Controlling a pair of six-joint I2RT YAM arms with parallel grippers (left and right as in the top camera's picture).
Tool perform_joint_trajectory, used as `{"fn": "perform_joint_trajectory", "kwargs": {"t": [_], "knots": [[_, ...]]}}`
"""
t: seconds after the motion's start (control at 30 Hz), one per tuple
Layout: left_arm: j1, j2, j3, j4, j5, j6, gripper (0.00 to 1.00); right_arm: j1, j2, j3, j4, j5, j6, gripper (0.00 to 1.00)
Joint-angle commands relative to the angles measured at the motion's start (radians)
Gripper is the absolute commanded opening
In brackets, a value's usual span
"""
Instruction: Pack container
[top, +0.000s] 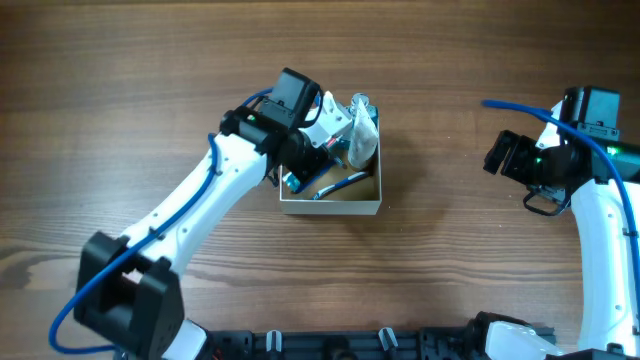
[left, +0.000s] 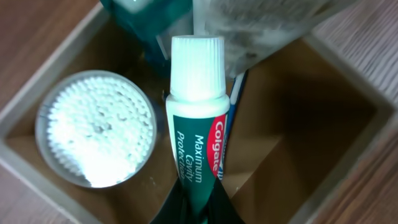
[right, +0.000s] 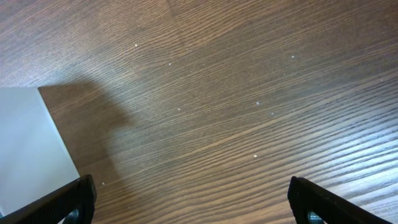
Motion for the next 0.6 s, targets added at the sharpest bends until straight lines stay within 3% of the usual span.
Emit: {"fn": "perform_joint_trajectory", "kwargs": {"t": [0.0, 0.07, 0.1, 0.13, 0.37, 0.4, 0.43, 0.47, 0.57], "knots": [[-0.002, 0.032, 0.002, 0.017, -0.002, 0.024, 0.04, -0.003, 0.006, -0.008, -0.002, 0.012, 0.006, 1.00], [-0.002, 0.033, 0.002, 0.025, -0.002, 0.024, 0.10, -0.003, 0.006, -0.008, -0.002, 0.012, 0.006, 1.00], [-0.002, 0.033, 0.002, 0.019, -0.002, 0.024, 0.50, -0.003, 0.006, -0.008, -0.004, 0.012, 0.006, 1.00], [-0.002, 0.033, 0.002, 0.016, -0.002, 0.024, 0.63, -0.003, 0.006, -0.008, -0.004, 0.012, 0.006, 1.00], [0.054, -0.051, 0.002, -0.002, -0.060, -0.126, 0.78, 0.027, 0.006, -0.003, 0.031, -0.056, -0.066, 1.00], [0.080, -0.086, 0.002, 0.002, -0.084, -0.167, 0.82, 0.062, 0.006, 0.006, 0.056, -0.058, -0.095, 1.00], [0.115, -0.119, 0.002, 0.002, -0.097, -0.206, 0.93, 0.097, 0.006, 0.018, 0.081, -0.058, -0.119, 1.00], [0.156, -0.144, 0.002, 0.006, -0.100, -0.243, 1.00, 0.145, 0.006, 0.030, 0.122, -0.058, -0.154, 1.00], [0.350, -0.171, 0.002, 0.084, -0.098, -0.388, 1.00, 0.259, 0.006, 0.039, 0.381, -0.033, -0.177, 1.00]]}}
